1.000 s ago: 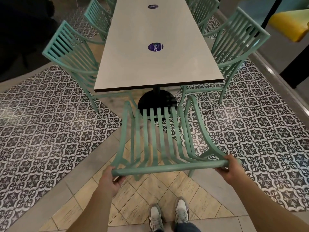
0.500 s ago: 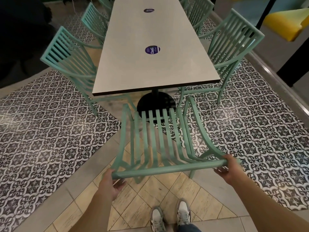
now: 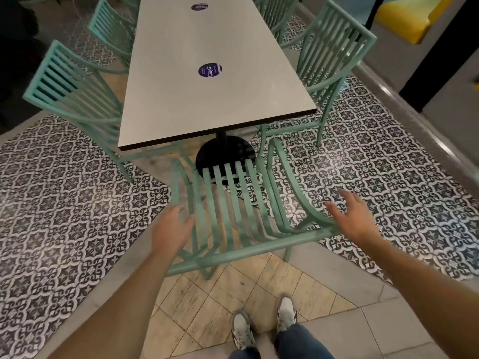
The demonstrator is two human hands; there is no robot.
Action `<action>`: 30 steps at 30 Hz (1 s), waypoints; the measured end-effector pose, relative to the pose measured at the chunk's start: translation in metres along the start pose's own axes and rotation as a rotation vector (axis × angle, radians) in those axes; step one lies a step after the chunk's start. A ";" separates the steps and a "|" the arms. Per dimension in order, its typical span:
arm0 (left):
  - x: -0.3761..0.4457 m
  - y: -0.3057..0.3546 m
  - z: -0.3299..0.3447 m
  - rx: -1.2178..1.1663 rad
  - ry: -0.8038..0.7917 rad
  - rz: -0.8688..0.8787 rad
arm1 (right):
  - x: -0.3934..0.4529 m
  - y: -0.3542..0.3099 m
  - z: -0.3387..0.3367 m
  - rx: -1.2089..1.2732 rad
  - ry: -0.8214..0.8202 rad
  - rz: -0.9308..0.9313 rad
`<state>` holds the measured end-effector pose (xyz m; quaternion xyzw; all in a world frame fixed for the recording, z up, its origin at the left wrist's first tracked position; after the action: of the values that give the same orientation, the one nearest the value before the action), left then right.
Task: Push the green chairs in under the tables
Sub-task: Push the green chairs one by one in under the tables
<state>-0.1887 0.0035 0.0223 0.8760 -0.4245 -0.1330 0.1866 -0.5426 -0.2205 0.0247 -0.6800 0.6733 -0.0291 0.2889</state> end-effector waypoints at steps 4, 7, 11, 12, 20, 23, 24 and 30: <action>0.029 0.077 -0.003 0.105 -0.088 0.228 | 0.018 -0.007 -0.043 -0.079 0.001 -0.080; 0.051 0.153 -0.002 0.179 -0.131 0.373 | 0.038 -0.003 -0.079 -0.168 0.038 -0.108; 0.084 0.260 0.010 0.301 -0.128 0.606 | 0.073 0.018 -0.128 -0.226 0.081 -0.214; 0.092 0.293 0.015 0.330 -0.118 0.657 | 0.084 0.026 -0.145 -0.218 0.093 -0.255; 0.132 0.535 0.082 0.322 -0.132 0.812 | 0.188 0.092 -0.288 -0.206 0.198 -0.350; 0.152 0.602 0.098 0.291 -0.123 0.844 | 0.229 0.097 -0.329 -0.220 0.259 -0.371; 0.163 0.617 0.104 0.290 -0.123 0.853 | 0.243 0.097 -0.339 -0.216 0.271 -0.381; 0.265 0.685 0.141 0.240 -0.130 0.840 | 0.350 0.089 -0.374 -0.141 0.234 -0.422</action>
<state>-0.5590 -0.6273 0.1773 0.6327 -0.7669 -0.0501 0.0946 -0.7510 -0.6725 0.1751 -0.8159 0.5457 -0.1203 0.1483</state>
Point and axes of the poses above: each hand's wrist, its own x-axis towards the middle knuckle, its own z-axis out of the palm, y = z × x, the point moved 2 cm from there along x, towards the middle knuckle, and after that the axes turned 13 degrees about z, right-handed, at the moved point
